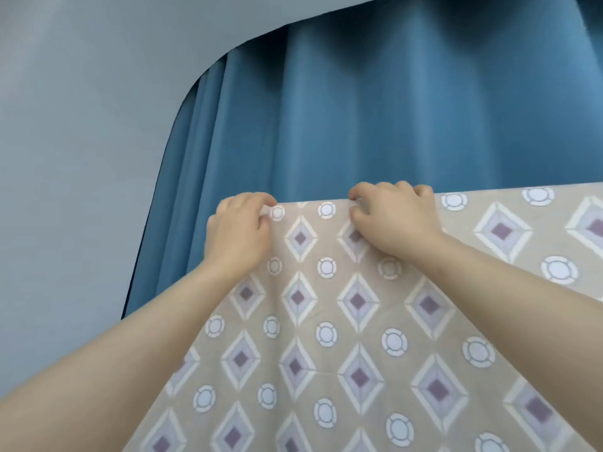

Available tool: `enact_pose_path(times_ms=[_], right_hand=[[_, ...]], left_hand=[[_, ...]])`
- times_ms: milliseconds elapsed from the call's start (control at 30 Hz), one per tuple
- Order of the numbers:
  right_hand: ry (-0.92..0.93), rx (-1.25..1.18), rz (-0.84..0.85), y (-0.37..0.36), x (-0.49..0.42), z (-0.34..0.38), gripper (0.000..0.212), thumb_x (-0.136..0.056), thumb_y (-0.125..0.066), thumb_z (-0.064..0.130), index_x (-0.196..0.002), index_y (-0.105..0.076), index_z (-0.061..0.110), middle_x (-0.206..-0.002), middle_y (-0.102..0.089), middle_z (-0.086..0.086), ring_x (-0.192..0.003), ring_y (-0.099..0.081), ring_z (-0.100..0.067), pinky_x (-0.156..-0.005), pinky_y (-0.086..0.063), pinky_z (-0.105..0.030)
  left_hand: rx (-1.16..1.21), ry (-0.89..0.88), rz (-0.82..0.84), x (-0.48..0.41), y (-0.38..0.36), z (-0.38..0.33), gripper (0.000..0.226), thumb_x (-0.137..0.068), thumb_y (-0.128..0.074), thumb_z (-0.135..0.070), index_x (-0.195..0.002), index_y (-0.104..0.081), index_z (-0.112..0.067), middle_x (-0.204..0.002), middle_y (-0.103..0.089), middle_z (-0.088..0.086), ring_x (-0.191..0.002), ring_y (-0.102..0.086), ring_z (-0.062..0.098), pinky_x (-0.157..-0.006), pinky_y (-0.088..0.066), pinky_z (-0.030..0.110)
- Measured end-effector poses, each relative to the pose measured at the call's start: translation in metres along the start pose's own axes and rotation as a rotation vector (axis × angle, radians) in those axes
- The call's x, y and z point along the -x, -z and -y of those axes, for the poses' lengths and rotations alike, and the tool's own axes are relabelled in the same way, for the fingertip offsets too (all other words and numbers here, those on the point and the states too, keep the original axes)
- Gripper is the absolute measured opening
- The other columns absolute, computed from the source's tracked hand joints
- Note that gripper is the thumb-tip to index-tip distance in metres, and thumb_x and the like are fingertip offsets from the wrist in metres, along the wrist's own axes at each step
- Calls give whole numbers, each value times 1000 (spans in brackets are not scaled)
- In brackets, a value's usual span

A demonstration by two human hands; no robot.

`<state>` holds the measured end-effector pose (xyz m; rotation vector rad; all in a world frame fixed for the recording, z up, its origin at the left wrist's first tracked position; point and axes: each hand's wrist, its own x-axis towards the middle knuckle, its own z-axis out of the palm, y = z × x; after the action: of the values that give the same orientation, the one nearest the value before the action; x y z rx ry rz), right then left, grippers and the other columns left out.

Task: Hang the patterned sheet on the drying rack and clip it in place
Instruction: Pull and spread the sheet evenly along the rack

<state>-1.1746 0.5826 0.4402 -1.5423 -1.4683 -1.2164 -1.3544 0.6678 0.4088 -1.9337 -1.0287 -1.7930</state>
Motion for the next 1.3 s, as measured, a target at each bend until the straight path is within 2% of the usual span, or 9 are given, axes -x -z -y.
enact_pose_path(times_ms=[133, 267, 400, 533, 700, 900, 1033, 1100, 1300], right_hand=[[12, 52, 2, -19, -9, 39, 35, -93, -34, 31, -124, -49, 28, -118, -55, -5, -113, -43, -29, -97, -25, -40], [0, 89, -9, -37, -13, 74, 35, -91, -37, 32, -124, -48, 26, -122, -53, -5, -116, -40, -30, -101, -22, -41], [-15, 20, 54, -57, -22, 116, 40, -93, -36, 33, -132, -43, 30, -129, -51, -2, -122, -38, -26, -104, -22, -44], [-113, 95, 112, -83, -49, 146, 46, -93, -32, 40, -139, -34, 34, -140, -43, 0, -130, -31, -26, -109, -17, -47], [-199, 223, 232, -101, -61, 165, 43, -94, -28, 46, -133, -41, 32, -135, -46, -6, -128, -34, -28, -110, -15, -51], [-220, 281, 157, -122, -66, 196, 43, -94, -27, 49, -125, -49, 27, -123, -47, -10, -122, -36, -30, -110, -16, -49], [-181, 289, 65, -126, -63, 197, 44, -94, -30, 51, -121, -50, 23, -122, -47, -12, -121, -36, -32, -109, -14, -47], [-171, 257, 25, -130, -64, 198, 42, -93, -31, 50, -119, -52, 23, -120, -48, -12, -120, -36, -32, -109, -13, -46], [-127, 235, -72, -135, -60, 189, 42, -93, -32, 49, -118, -53, 22, -118, -49, -12, -119, -36, -31, -112, -11, -46]], left_hand=[[323, 363, 78, 6, 15, 59, 39, -94, -36, -11, -128, -49, -23, -131, -52, -1, -114, -49, 19, -94, -39, 33], [436, 493, 488, 10, 20, 110, 27, -96, -46, -21, -121, -54, -22, -108, -65, 1, -89, -61, 18, -72, -48, 26], [584, 496, 714, 12, 8, 146, 27, -96, -42, -43, -112, -58, -28, -108, -67, -8, -100, -64, 14, -95, -48, 37], [842, 655, 671, 3, -6, 172, 26, -101, -34, -37, -116, -50, -24, -104, -63, -5, -92, -63, 17, -86, -49, 33], [775, 526, 731, -6, -22, 202, 36, -99, -37, -20, -132, -48, -29, -134, -50, -4, -118, -52, 16, -93, -41, 33], [883, 368, 1000, -2, -32, 226, 40, -91, -43, -3, -121, -56, -26, -106, -69, -3, -97, -63, 14, -90, -50, 31], [865, 356, 1016, -5, -33, 240, 45, -91, -54, -17, -133, -44, -32, -113, -69, -6, -108, -62, 14, -103, -42, 40], [916, 345, 1012, -7, -38, 241, 45, -92, -53, -14, -133, -44, -30, -114, -67, -10, -109, -60, 11, -99, -45, 36], [1193, 445, 1025, -5, -59, 241, 48, -82, -60, -22, -129, -50, -30, -127, -61, 7, -121, -54, 30, -105, -40, 51]])
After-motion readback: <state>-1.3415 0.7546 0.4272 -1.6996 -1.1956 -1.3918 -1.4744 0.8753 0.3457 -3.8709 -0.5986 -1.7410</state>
